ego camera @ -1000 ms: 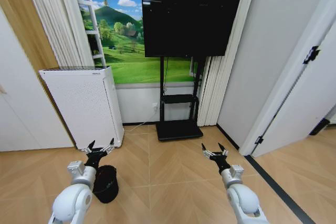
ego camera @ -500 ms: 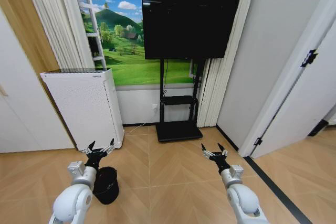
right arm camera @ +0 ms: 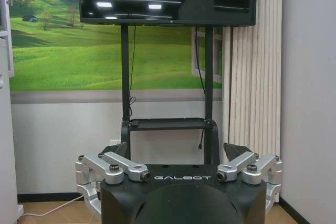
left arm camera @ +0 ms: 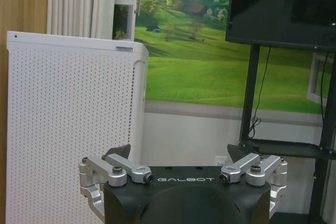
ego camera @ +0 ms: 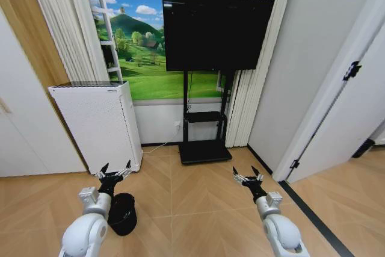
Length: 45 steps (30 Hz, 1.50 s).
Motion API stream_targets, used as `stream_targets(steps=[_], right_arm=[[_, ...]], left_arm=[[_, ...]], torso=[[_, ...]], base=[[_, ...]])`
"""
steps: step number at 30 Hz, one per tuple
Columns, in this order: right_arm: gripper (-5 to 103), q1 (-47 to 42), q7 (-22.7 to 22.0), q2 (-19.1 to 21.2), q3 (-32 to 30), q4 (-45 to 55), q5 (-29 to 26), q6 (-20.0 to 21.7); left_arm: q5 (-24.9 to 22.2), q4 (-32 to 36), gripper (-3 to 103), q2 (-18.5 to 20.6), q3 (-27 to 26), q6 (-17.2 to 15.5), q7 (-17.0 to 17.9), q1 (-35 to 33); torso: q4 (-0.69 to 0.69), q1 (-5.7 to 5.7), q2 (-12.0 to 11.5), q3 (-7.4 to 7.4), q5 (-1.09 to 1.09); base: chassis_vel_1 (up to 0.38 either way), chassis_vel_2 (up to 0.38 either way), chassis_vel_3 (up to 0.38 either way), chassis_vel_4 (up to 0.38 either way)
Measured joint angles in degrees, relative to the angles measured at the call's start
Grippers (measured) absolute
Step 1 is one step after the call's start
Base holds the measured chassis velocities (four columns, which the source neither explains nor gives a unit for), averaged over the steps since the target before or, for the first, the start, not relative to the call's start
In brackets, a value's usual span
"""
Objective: Pick up the trash bin and place the garbage on the floor into it.
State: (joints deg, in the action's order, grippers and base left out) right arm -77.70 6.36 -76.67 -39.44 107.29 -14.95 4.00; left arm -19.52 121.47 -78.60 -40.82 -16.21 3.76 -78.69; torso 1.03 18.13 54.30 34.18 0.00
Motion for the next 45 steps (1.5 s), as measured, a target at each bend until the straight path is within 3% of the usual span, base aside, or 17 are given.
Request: stream_targets(steps=[17, 22, 45], right_arm=[[100, -1.2, 0.0, -1.0, -0.5, 0.4, 1.1, -1.1], [100, -1.3, -0.1, -1.5, -0.8, 0.3, 1.6, -1.5], [100, -1.7, -1.5, -2.3, -0.1, -0.7, 4.1, -0.8]], left_arm=[[-0.1, 0.6, 100, -0.3, 0.3, 0.4, 0.4, -0.8], [0.4, -0.8, 100, -0.2, 0.8, 2.1, 0.6, -0.1], [0.1, -1.6, 100, 0.0, 1.0, 1.5, 0.2, 0.5]], torso=[[0.00, 0.24, 0.5, 0.35, 0.00], [-0.03, 0.16, 0.4, 0.26, 0.00], [0.00, 0.04, 0.1, 0.09, 0.00]], base=[[0.011, 0.017, 0.013, 0.013], [0.047, 0.045, 0.055, 0.036], [0.020, -0.024, -0.022, 0.024]])
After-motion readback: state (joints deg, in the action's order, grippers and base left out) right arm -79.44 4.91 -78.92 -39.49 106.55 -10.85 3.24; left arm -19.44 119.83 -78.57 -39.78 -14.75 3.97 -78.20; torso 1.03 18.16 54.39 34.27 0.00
